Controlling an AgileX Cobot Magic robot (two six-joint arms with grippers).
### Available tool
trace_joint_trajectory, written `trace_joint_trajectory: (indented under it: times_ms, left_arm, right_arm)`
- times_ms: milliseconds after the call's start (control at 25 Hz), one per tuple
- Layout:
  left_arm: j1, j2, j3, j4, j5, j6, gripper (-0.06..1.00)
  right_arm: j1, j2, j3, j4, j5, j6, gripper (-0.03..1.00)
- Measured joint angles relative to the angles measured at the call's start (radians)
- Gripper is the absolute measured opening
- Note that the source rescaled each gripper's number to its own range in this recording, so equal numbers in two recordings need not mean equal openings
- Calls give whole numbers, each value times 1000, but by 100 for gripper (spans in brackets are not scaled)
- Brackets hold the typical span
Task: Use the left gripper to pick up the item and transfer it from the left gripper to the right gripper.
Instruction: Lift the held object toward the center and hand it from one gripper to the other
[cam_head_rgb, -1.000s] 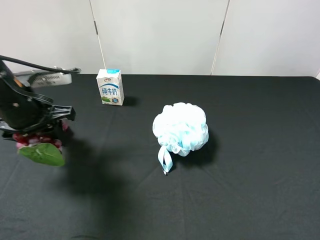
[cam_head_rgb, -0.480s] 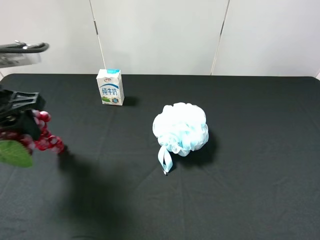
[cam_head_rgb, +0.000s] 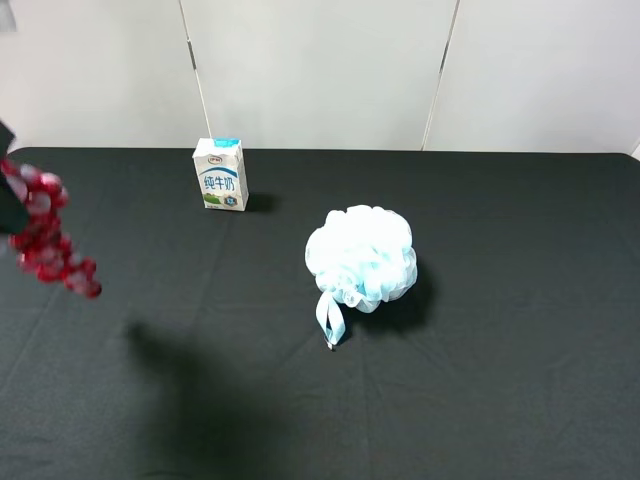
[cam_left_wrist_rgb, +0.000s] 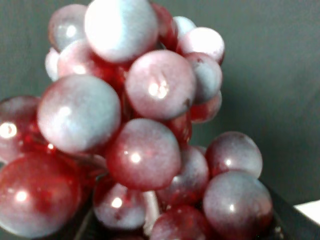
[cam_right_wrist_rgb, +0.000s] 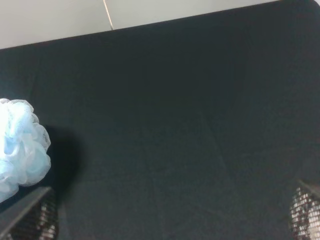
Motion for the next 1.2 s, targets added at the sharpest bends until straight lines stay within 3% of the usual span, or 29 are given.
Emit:
trace_joint_trajectory:
  times_ms: [160,360,720,1200]
  left_arm:
    - [0,0,-78,-5,2,13,1]
    - [0,0,-147,-71,2,96,1]
    - [0,2,-157,-99,2,181,0]
    - [0,210,-235,-198,1,315,0]
  right_arm:
    - [0,0,0,0,0,0,100]
    - [0,0,0,0,0,0,100]
    - [0,0,0,1,0,0,100]
    - [0,0,0,1,0,0,100]
